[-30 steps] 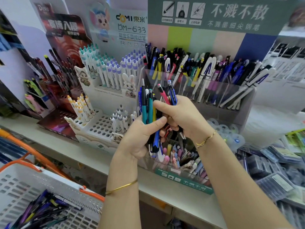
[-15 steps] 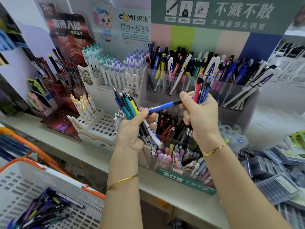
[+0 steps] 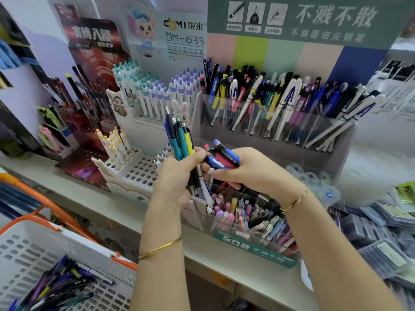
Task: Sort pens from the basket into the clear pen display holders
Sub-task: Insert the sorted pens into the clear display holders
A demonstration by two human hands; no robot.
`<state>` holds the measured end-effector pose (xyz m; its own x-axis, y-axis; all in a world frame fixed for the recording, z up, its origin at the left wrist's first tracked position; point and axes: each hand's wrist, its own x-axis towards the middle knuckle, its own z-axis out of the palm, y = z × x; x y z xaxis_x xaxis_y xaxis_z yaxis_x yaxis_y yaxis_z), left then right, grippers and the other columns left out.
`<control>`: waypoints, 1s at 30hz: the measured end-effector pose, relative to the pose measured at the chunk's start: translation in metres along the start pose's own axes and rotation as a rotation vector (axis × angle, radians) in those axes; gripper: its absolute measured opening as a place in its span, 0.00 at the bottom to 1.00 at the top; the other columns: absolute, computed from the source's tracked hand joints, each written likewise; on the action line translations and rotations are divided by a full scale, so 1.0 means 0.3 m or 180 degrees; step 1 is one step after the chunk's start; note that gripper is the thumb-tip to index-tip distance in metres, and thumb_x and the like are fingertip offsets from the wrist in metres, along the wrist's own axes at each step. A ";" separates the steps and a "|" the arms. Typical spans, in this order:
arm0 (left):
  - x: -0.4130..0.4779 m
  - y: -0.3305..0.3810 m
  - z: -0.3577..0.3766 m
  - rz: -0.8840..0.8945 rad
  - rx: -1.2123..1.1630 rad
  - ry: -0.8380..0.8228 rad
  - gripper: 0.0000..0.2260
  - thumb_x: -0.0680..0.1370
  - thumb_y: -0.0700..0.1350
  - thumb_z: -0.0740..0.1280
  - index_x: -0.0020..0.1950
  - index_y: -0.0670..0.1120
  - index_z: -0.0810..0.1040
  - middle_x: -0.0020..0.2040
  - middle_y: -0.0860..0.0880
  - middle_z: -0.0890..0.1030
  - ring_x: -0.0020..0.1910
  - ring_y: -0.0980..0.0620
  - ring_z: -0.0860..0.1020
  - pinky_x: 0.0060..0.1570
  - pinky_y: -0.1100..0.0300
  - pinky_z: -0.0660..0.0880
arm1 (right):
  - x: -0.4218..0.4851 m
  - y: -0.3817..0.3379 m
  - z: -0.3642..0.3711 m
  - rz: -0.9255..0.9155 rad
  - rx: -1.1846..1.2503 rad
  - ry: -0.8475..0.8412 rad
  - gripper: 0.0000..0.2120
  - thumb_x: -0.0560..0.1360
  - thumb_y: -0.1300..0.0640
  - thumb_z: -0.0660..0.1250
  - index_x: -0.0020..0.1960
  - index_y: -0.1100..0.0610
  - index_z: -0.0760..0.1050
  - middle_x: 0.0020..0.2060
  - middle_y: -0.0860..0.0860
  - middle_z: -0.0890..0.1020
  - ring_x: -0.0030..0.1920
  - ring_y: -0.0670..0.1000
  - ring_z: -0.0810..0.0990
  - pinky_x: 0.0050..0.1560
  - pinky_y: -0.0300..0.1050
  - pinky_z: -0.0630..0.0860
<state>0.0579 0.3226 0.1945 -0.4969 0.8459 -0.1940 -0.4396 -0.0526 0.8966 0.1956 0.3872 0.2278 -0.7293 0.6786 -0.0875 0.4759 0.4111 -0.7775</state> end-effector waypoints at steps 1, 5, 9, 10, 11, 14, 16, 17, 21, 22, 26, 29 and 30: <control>0.002 0.003 0.000 -0.0073 -0.0239 0.0031 0.02 0.79 0.34 0.64 0.49 0.38 0.76 0.35 0.44 0.82 0.27 0.55 0.78 0.28 0.62 0.77 | 0.001 0.013 0.001 0.0003 0.0196 0.0092 0.10 0.75 0.57 0.69 0.38 0.58 0.72 0.23 0.47 0.75 0.24 0.46 0.72 0.34 0.40 0.72; 0.006 0.009 0.013 -0.0406 -0.1219 0.0320 0.07 0.79 0.34 0.62 0.42 0.37 0.75 0.32 0.44 0.83 0.28 0.53 0.81 0.28 0.62 0.78 | -0.008 0.026 0.015 -0.0015 0.1199 0.0206 0.10 0.76 0.62 0.68 0.39 0.59 0.68 0.30 0.55 0.80 0.26 0.56 0.76 0.30 0.48 0.76; 0.007 0.005 0.036 -0.0419 -0.1489 0.0257 0.06 0.80 0.34 0.61 0.44 0.35 0.75 0.33 0.44 0.83 0.29 0.52 0.82 0.29 0.62 0.78 | -0.009 0.017 0.049 -0.0176 0.1187 0.0151 0.06 0.75 0.59 0.69 0.43 0.58 0.73 0.30 0.53 0.78 0.23 0.52 0.71 0.24 0.42 0.70; 0.006 0.006 0.042 -0.0386 -0.1487 0.0283 0.06 0.80 0.34 0.61 0.44 0.35 0.75 0.33 0.44 0.83 0.29 0.52 0.82 0.29 0.62 0.78 | -0.010 0.016 0.051 -0.0178 0.1085 0.0165 0.06 0.74 0.58 0.70 0.44 0.56 0.73 0.30 0.51 0.78 0.23 0.51 0.70 0.24 0.42 0.70; 0.006 0.007 0.047 -0.0346 -0.1433 0.0316 0.06 0.80 0.34 0.62 0.44 0.36 0.75 0.33 0.44 0.83 0.29 0.52 0.82 0.29 0.62 0.79 | -0.008 0.017 0.050 -0.0188 0.0999 0.0166 0.07 0.73 0.58 0.72 0.44 0.54 0.73 0.30 0.51 0.78 0.23 0.49 0.69 0.25 0.41 0.69; 0.011 -0.002 0.057 -0.0165 -0.1168 0.0446 0.05 0.80 0.35 0.63 0.44 0.37 0.75 0.33 0.45 0.83 0.30 0.51 0.83 0.32 0.59 0.81 | -0.013 0.014 0.037 -0.0203 0.0907 0.0109 0.09 0.72 0.62 0.72 0.40 0.51 0.74 0.29 0.52 0.78 0.22 0.48 0.67 0.24 0.40 0.66; 0.017 -0.014 0.055 -0.0089 -0.1012 0.0451 0.04 0.80 0.36 0.63 0.45 0.37 0.74 0.34 0.44 0.84 0.31 0.50 0.83 0.34 0.58 0.82 | -0.013 0.015 0.024 -0.0139 0.1033 0.0193 0.10 0.73 0.64 0.70 0.36 0.53 0.74 0.29 0.55 0.77 0.23 0.49 0.66 0.24 0.42 0.64; 0.018 -0.018 0.052 -0.0073 -0.0890 0.0436 0.05 0.80 0.37 0.64 0.46 0.37 0.74 0.35 0.43 0.84 0.32 0.50 0.83 0.34 0.58 0.82 | -0.011 0.017 0.016 -0.0095 0.1146 0.0310 0.10 0.73 0.65 0.68 0.36 0.56 0.72 0.28 0.55 0.76 0.23 0.50 0.66 0.24 0.42 0.64; 0.030 -0.035 0.031 -0.0022 -0.0195 0.0721 0.09 0.80 0.41 0.65 0.42 0.38 0.76 0.29 0.47 0.82 0.26 0.55 0.79 0.27 0.63 0.77 | -0.007 0.027 -0.027 -0.0003 0.1490 0.0774 0.09 0.75 0.67 0.64 0.40 0.60 0.66 0.28 0.56 0.73 0.23 0.51 0.63 0.24 0.42 0.61; 0.038 -0.039 0.021 0.0046 -0.0015 0.0868 0.08 0.80 0.41 0.66 0.44 0.38 0.76 0.27 0.49 0.80 0.23 0.57 0.76 0.26 0.63 0.75 | -0.009 0.029 -0.038 0.0004 0.1497 0.0819 0.08 0.75 0.67 0.63 0.40 0.59 0.66 0.27 0.55 0.72 0.23 0.50 0.62 0.24 0.42 0.60; 0.048 -0.024 -0.012 0.0514 0.0869 0.1015 0.01 0.77 0.42 0.68 0.47 0.45 0.76 0.31 0.50 0.74 0.22 0.60 0.71 0.27 0.62 0.71 | -0.025 0.024 -0.075 0.0069 0.1256 0.0565 0.10 0.76 0.66 0.62 0.37 0.60 0.65 0.22 0.52 0.71 0.21 0.49 0.61 0.23 0.40 0.60; 0.025 0.000 -0.010 0.0435 0.1541 0.0098 0.04 0.76 0.41 0.69 0.50 0.44 0.80 0.35 0.49 0.76 0.24 0.59 0.71 0.26 0.65 0.71 | -0.019 0.012 -0.081 0.0084 0.1410 0.0478 0.12 0.76 0.66 0.62 0.34 0.60 0.66 0.21 0.52 0.70 0.20 0.48 0.60 0.22 0.38 0.60; 0.022 0.004 -0.009 0.0329 0.1701 -0.0136 0.05 0.76 0.42 0.70 0.51 0.44 0.80 0.35 0.49 0.77 0.24 0.58 0.71 0.26 0.64 0.71 | -0.014 0.011 -0.082 0.0092 0.1544 0.0554 0.12 0.76 0.65 0.62 0.35 0.61 0.67 0.22 0.53 0.71 0.20 0.48 0.60 0.21 0.38 0.59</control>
<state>0.0519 0.3267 0.1932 -0.4817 0.8720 -0.0877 0.0570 0.1311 0.9897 0.2124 0.4005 0.2409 -0.6069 0.7938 -0.0405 0.1818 0.0891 -0.9793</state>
